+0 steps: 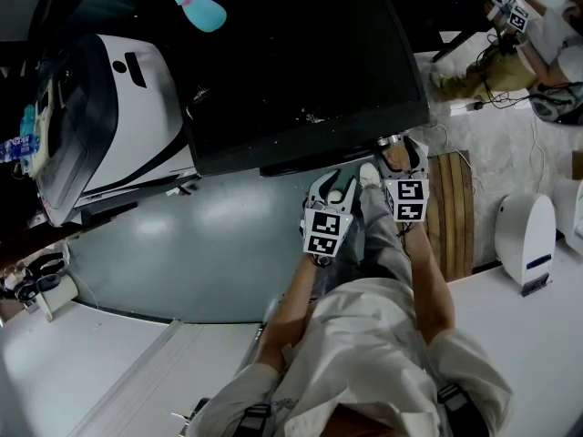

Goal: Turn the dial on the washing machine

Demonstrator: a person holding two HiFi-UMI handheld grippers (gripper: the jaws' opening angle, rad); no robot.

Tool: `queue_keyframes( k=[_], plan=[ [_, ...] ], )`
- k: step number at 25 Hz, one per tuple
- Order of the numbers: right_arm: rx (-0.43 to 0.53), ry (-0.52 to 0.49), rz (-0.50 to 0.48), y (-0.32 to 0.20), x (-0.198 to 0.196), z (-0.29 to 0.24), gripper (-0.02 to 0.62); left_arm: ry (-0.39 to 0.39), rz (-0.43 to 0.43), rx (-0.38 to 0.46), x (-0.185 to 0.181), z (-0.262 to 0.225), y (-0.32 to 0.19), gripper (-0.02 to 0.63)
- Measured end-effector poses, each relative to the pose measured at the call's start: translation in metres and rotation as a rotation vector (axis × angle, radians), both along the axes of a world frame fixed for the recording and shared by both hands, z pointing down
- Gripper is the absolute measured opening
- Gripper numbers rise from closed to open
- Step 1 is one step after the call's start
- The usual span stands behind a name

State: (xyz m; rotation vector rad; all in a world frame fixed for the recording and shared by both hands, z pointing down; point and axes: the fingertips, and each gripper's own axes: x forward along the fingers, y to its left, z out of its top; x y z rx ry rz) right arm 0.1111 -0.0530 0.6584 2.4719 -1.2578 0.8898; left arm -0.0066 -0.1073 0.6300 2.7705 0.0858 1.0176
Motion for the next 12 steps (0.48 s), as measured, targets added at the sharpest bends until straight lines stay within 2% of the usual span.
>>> queue_keyframes(
  k=[6,12],
  plan=[
    [-0.141,0.117,-0.053,-0.0014,-0.0009,0.0014,0.308,-0.002,-0.001,-0.001,-0.0009,0.0002,0.0,0.138],
    [-0.185,0.16,-0.065,-0.0043,0.0002,0.0034,0.295,-0.004,-0.001,0.001,-0.0009,0.0004,0.0001,0.138]
  ],
)
